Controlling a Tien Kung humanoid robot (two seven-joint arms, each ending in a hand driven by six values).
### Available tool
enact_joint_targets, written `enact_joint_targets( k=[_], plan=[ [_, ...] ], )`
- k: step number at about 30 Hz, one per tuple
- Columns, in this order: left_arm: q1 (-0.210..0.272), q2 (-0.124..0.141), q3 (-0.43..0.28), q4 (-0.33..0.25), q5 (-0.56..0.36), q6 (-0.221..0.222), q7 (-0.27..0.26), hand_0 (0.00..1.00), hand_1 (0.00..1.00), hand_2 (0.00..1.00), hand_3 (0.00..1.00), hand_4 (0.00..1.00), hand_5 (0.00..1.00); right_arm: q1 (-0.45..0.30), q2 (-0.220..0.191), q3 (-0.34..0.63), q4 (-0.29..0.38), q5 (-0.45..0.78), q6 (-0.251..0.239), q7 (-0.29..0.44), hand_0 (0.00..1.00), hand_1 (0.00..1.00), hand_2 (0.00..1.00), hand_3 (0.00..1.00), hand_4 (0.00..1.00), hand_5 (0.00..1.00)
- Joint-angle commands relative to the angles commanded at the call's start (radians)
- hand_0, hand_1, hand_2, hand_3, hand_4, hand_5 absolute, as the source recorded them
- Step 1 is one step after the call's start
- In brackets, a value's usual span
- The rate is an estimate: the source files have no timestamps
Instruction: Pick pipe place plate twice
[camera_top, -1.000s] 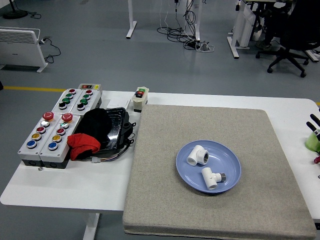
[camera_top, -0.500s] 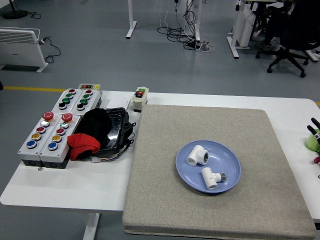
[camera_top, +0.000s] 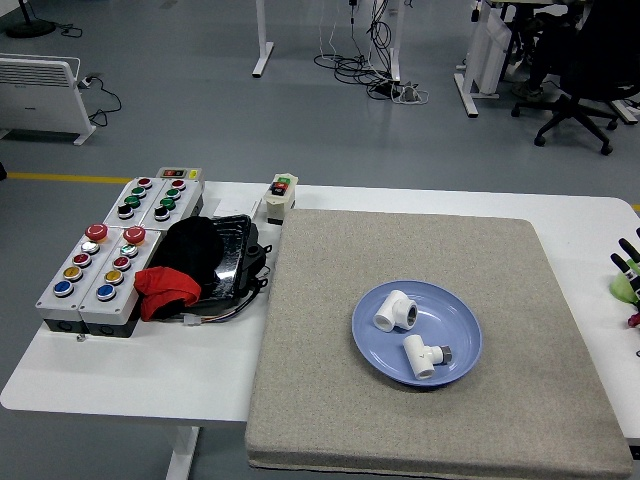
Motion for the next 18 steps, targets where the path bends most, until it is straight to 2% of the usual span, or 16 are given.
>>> enact_joint_targets(
  k=[18],
  plan=[
    [-0.005, 0.003, -0.001, 0.001, 0.005, 0.0, 0.001, 0.625, 0.58, 0.583, 0.593, 0.277, 0.998, 0.008, 0.004, 0.011, 0.006, 0.015, -0.006, -0.001, 0.924, 0.858, 0.945, 0.929, 0.586, 0.819]
  ],
)
